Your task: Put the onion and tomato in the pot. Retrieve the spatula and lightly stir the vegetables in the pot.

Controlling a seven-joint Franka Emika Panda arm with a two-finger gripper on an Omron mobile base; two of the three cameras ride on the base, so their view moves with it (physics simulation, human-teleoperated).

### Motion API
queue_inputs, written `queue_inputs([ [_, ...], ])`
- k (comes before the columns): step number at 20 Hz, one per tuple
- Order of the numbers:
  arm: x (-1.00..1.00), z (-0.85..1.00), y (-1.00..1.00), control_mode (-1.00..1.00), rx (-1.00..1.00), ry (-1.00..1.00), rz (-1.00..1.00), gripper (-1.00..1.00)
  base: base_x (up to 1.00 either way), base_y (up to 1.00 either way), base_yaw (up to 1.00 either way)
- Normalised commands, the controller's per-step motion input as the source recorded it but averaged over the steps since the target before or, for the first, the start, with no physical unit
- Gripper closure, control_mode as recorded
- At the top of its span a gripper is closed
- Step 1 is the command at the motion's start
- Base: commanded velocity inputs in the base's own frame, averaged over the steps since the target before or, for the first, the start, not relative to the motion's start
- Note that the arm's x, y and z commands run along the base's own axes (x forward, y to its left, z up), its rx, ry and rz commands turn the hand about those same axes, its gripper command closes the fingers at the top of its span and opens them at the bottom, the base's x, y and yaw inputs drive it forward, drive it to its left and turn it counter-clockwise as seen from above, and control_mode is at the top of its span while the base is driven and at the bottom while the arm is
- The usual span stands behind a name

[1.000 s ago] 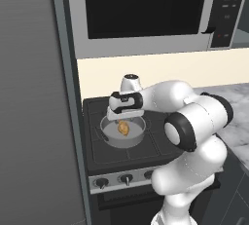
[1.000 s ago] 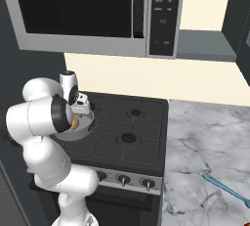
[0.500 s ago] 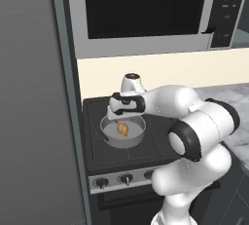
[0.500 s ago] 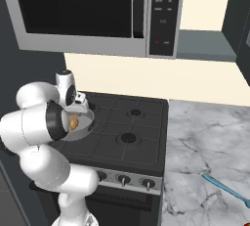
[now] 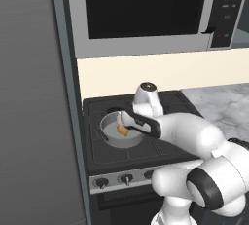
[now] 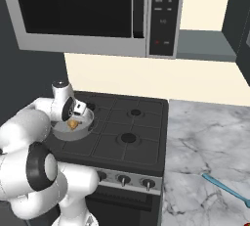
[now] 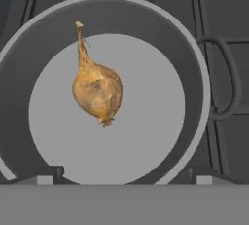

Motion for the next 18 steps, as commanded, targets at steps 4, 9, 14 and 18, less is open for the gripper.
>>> queue_inputs([
  [4,-0.29,0.05,-0.62,-1.0,0.07,-0.03,-0.2,-1.0,0.0,0.0,0.0],
  [9,-0.11,0.06,-0.71,-1.0,0.08,0.0,-0.24,-1.0,0.0,0.0,0.0],
  [14,-0.16,0.06,-0.79,-1.0,0.1,0.0,-0.26,-1.0,0.0,0.0,0.0],
  [18,-0.27,0.01,-0.85,-1.0,0.13,0.0,-0.28,-1.0,0.0,0.0,0.0],
])
